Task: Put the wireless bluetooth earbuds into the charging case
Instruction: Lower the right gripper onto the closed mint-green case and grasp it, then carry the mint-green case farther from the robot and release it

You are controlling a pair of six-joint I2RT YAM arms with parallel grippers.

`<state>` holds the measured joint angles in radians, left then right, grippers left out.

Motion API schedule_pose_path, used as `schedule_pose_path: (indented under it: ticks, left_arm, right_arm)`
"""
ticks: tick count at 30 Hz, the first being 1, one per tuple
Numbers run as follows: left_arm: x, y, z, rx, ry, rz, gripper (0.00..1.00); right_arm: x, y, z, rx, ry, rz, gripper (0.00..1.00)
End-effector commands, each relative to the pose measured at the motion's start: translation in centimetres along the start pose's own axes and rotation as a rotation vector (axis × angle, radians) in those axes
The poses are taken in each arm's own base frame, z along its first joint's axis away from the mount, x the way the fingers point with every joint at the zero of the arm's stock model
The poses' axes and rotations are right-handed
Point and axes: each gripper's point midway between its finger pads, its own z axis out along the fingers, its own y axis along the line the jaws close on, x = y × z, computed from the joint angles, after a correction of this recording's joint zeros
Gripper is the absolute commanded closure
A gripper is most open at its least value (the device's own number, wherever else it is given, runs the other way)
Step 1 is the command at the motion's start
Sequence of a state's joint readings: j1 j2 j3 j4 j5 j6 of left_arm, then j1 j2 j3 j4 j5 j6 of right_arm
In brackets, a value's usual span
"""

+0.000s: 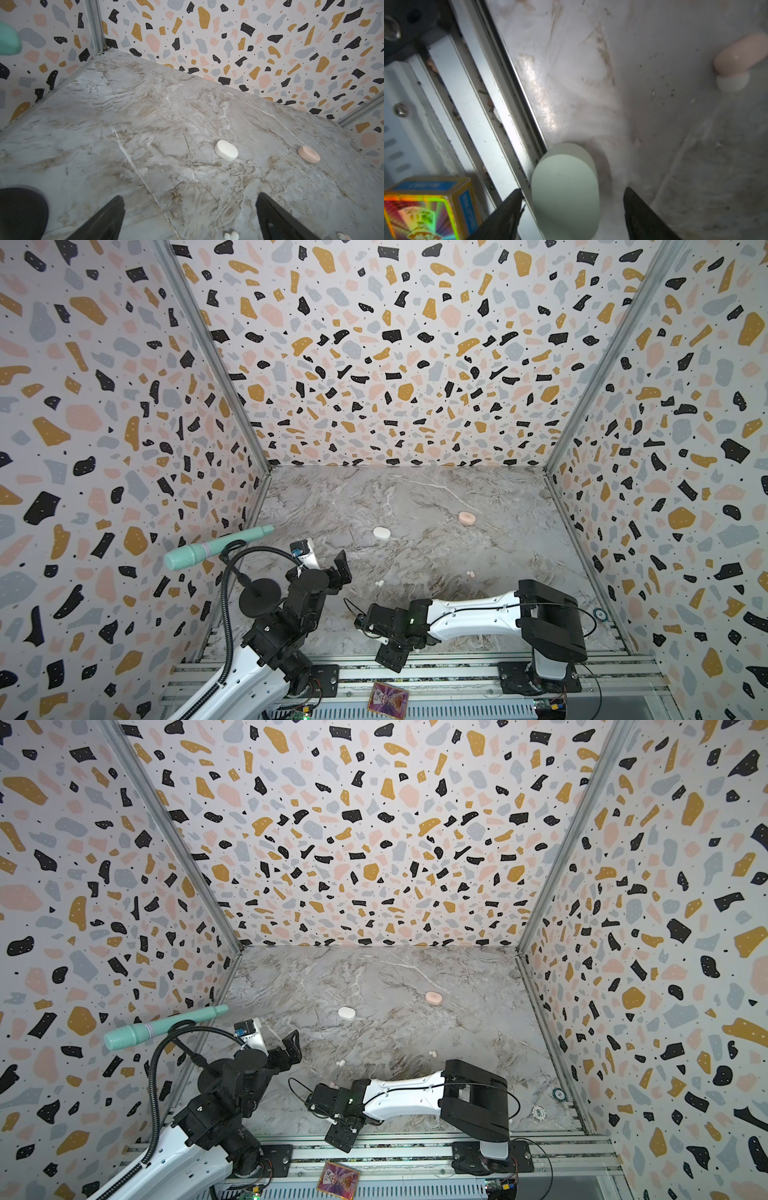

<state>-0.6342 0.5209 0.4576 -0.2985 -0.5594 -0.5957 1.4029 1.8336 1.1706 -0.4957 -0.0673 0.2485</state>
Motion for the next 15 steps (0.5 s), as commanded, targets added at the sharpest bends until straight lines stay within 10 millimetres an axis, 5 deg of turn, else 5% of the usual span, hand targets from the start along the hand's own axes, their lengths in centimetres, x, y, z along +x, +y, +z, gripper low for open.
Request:
schedule_pose_path:
  ticks: [1, 7, 15]
  left_arm:
    - [-0.4, 0.5, 0.2, -0.017, -0.023, -0.022, 0.0]
    - [-0.3, 0.5, 0.5, -0.015, -0.018, -0.022, 0.0]
    - [0.1, -0.9, 1.3, 0.039, 0.006, 0.026, 0.0]
  right_arm:
    - [-0.9, -0.5, -0.9, 0.044, -0.007, -0.006, 0.3]
    - [0.3, -2.6, -1.1, 0.112, 0.022, 0.042, 0.58]
    - [2.5, -8.9, -2.4, 0.188, 0.008, 0.21, 0.66]
